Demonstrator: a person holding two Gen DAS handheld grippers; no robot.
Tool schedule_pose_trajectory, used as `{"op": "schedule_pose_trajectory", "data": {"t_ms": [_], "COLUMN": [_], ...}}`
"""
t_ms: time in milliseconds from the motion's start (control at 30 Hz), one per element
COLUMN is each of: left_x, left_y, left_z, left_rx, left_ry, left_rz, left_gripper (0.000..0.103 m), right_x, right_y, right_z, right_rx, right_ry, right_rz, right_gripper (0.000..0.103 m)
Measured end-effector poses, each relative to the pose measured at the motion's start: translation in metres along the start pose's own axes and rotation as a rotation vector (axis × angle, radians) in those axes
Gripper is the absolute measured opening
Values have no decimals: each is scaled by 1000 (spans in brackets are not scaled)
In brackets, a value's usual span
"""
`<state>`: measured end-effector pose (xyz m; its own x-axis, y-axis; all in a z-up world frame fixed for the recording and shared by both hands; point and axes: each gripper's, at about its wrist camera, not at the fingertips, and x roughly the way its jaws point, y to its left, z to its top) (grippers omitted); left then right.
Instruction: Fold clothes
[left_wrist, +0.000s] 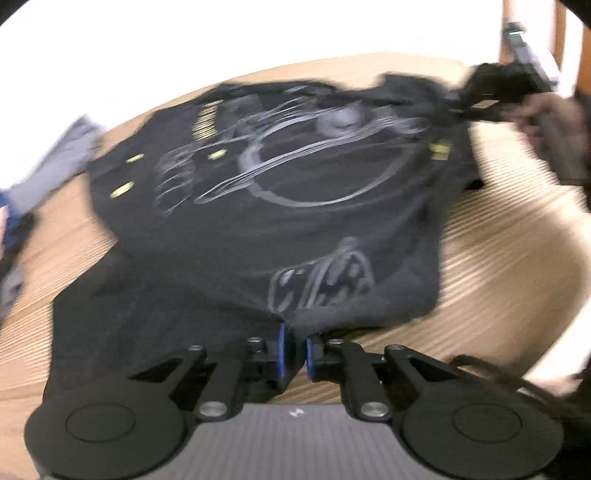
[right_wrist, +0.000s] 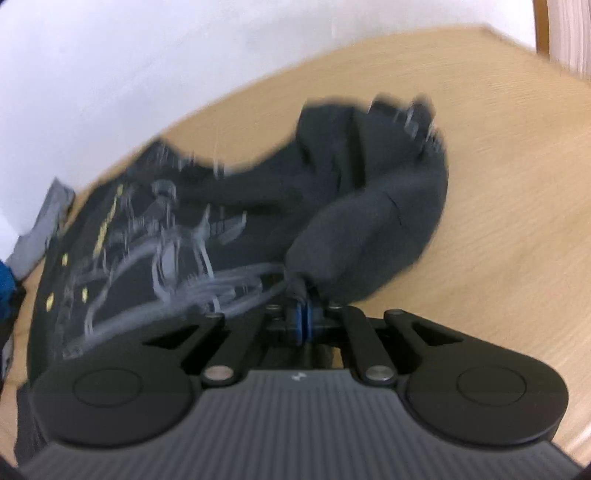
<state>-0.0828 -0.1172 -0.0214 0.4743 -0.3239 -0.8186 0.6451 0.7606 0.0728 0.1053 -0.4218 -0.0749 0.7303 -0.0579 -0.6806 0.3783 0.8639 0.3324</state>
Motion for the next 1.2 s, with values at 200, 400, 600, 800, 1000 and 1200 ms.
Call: {"op": "schedule_pose_trajectory", "data": {"t_ms": [200,400,600,800,1000,1200], "left_x": [34,70,86,83,61,61], "left_y": [-133,-251,-204,-101,0,83], "left_z": [89,175,163,136,116,104], "left_rx": [72,107,-10,-233,-340,-276], "left_ry": [-54,-70,-6,78,77,81], "left_rz": [-390,-460,-294,-31,180,221], "left_gripper": [11,49,58,63,67,71], "right_x": [-13,8,-43,-92,-103,-110], "right_y": [-70,-126,-187,-198,-160,-98], "right_z": [128,225,169,46,-63,-96], "right_rx": [-34,-79,-57,-63,13,85], "right_ry": [-212,-181,-91,66,179,111], "right_rz": [-89,-225,41,182,171,69], "right_gripper": [5,22,26,27,27,27]}}
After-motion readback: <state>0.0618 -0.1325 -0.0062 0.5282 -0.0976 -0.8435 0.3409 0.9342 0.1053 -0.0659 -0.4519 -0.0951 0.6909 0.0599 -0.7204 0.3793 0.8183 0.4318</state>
